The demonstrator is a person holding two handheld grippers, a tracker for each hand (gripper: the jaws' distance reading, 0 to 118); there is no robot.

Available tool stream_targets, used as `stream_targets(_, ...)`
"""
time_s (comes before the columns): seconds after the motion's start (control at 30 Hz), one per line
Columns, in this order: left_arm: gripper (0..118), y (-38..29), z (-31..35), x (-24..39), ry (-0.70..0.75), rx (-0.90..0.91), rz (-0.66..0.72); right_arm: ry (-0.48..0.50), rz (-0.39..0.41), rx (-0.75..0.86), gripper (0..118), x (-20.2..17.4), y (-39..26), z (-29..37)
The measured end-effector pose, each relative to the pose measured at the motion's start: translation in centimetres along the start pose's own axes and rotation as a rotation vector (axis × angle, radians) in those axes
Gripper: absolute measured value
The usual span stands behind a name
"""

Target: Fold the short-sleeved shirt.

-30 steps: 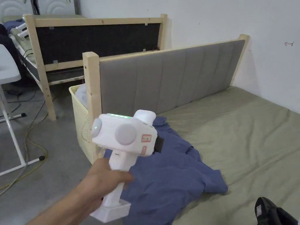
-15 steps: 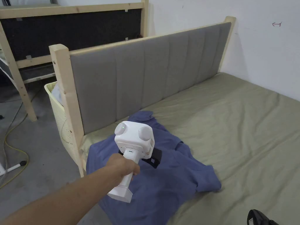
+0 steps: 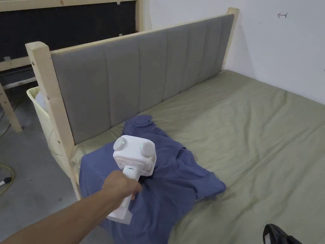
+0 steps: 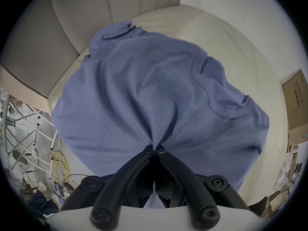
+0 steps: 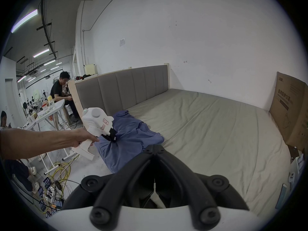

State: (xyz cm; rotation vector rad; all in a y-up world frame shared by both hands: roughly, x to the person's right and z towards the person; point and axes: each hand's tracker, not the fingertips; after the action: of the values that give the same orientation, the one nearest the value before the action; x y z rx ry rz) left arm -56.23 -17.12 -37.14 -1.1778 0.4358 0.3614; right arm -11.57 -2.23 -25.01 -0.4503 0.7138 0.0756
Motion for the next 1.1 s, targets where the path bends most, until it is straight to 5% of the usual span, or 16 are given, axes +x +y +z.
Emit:
stream_targets(0.33,0,1.9,13.0,3.9,-0.283,0.243,0.003,-0.066,-0.061,0.069,0,3.3,0.2,3.8)
stream_targets(0.8,0,2.2,33.6,22.8,-0.562,0.52,-0.29,-0.225,-0.133,0.21,0,9.5,-0.3,13.9)
stream_targets(1.1,0,-0.1,37.7,36.0,-0.691,0.531,-0.435,-0.351,-0.207,0.279,0,13.7,-2.0,19.6)
